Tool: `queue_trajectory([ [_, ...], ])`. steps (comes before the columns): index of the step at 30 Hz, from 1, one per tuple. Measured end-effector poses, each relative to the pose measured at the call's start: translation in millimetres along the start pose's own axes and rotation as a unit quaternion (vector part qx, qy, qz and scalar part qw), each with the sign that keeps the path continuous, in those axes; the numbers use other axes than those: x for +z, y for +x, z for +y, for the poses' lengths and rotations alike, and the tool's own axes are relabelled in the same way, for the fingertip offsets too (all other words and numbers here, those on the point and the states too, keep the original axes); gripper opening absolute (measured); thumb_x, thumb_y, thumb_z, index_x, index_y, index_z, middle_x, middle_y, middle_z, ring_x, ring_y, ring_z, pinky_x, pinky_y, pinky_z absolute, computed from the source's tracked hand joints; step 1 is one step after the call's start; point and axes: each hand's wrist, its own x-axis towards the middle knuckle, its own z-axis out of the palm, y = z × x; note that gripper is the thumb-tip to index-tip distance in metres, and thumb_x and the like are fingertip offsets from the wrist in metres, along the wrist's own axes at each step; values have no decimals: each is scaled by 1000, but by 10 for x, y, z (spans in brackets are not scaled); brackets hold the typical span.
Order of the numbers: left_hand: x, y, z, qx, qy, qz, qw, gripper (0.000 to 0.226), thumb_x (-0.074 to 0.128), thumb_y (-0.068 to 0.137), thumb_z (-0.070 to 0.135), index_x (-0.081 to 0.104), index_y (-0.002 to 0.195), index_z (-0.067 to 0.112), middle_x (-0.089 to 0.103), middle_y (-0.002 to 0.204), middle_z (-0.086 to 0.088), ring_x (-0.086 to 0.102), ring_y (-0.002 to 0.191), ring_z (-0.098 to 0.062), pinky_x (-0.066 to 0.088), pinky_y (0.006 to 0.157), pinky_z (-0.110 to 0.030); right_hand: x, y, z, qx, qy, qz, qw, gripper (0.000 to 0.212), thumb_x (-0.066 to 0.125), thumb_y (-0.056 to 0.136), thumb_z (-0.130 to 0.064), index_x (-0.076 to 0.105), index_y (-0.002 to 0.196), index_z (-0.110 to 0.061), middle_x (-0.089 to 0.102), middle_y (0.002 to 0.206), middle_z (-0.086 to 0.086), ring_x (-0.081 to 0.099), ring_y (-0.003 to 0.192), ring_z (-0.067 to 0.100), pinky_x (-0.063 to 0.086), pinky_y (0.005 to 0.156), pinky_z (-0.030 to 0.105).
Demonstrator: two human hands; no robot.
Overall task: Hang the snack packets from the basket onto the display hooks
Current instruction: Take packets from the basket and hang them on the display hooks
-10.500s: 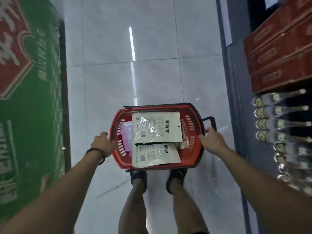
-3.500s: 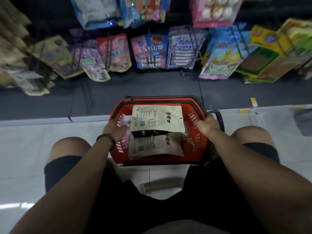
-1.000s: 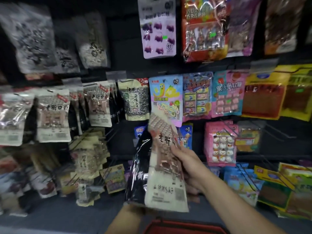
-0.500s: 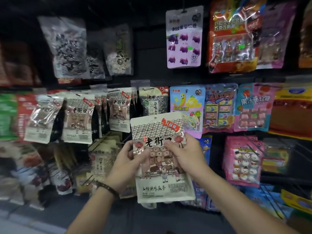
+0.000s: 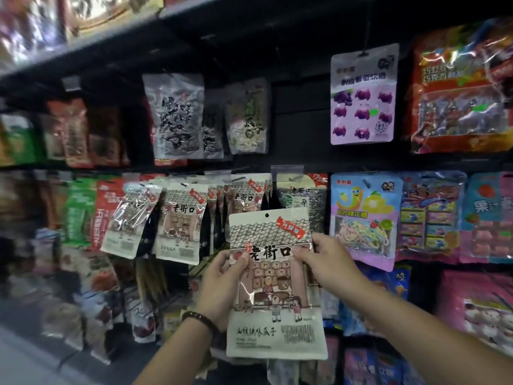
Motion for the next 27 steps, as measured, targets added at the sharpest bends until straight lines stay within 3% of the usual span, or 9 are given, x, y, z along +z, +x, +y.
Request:
queue_trajectory([
  [3, -123, 142, 29, 29, 49, 24, 998, 49, 76, 90, 57, 67, 118, 18, 78, 91, -9, 73, 77, -32, 64, 76, -48, 201, 167, 31, 3, -6, 8, 1000, 24, 70, 102, -33, 70, 92, -11, 56, 61, 0, 46, 54, 12, 33, 58, 31],
  [8, -325, 533, 102, 27, 51, 84, 995, 32, 63, 104, 50, 73, 112, 21, 73, 109, 3, 68, 104, -22, 53, 83, -31, 605, 523, -96, 19, -48, -14, 999, 29, 71, 96, -25, 64, 78, -3, 52, 61, 1, 42, 51, 16, 27, 54, 31],
  [11, -477, 863, 133, 60, 86, 113, 988, 20, 59, 105, 51, 69, 104, 33, 68, 106, 10, 62, 112, -23, 51, 104, -40, 840, 804, -187, 8, -75, -16, 997, 34, 70, 97, -38, 58, 73, -17, 63, 70, 15, 45, 57, 19, 28, 58, 33],
  [13, -578, 1130, 135, 75, 85, 124, 986, 18, 59, 105, 51, 71, 113, 39, 76, 106, -10, 69, 105, -35, 56, 105, -59, 961, 995, -261, 3, -80, -6, 997, 41, 68, 99, -43, 58, 70, -16, 76, 79, 15, 52, 56, 21, 33, 57, 32],
  [15, -655, 1428, 126, 75, 88, 138, 984, 50, 59, 105, 52, 51, 154, 43, 75, 121, -27, 75, 93, -39, 64, 85, -54, 1071, 1221, -334, 9, -77, 0, 997, 36, 68, 99, -38, 59, 72, -16, 77, 78, 9, 67, 62, 23, 39, 58, 32],
  [18, -702, 1772, 183, 95, 150, 150, 973, 62, 53, 108, 51, 38, 164, 27, 70, 65, 0, 56, 60, -21, 52, 55, -30, 1215, 1550, -424, 0, -74, 2, 997, 29, 69, 97, -33, 59, 78, -14, 75, 79, 7, 80, 84, 28, 47, 63, 35],
  [21, -718, 2004, 292, 158, 213, 185, 946, 55, 50, 109, 51, 51, 153, 18, 74, 98, 2, 66, 82, -17, 58, 77, -35, 1297, 1762, -435, -46, -96, 20, 994, 36, 66, 101, -37, 56, 83, -8, 70, 78, 16, 67, 66, 26, 40, 58, 34],
  [23, -734, 2149, 369, 185, 221, 174, 941, 42, 50, 108, 52, 65, 129, 18, 72, 87, -3, 62, 70, -19, 56, 67, -38, 1348, 1817, -466, -76, -125, 55, 988, 39, 62, 104, -39, 55, 84, -7, 61, 72, 11, 52, 61, 23, 35, 55, 34],
  [27, -685, 2336, 515, 232, 266, 197, 914, 40, 52, 109, 49, 64, 101, 12, 53, 66, 3, 46, 54, -13, 41, 56, -32, 1469, 1917, -507, -132, -121, 131, 975, 40, 55, 106, -43, 57, 86, -8, 69, 79, 13, 65, 71, 35, 45, 58, 43],
])
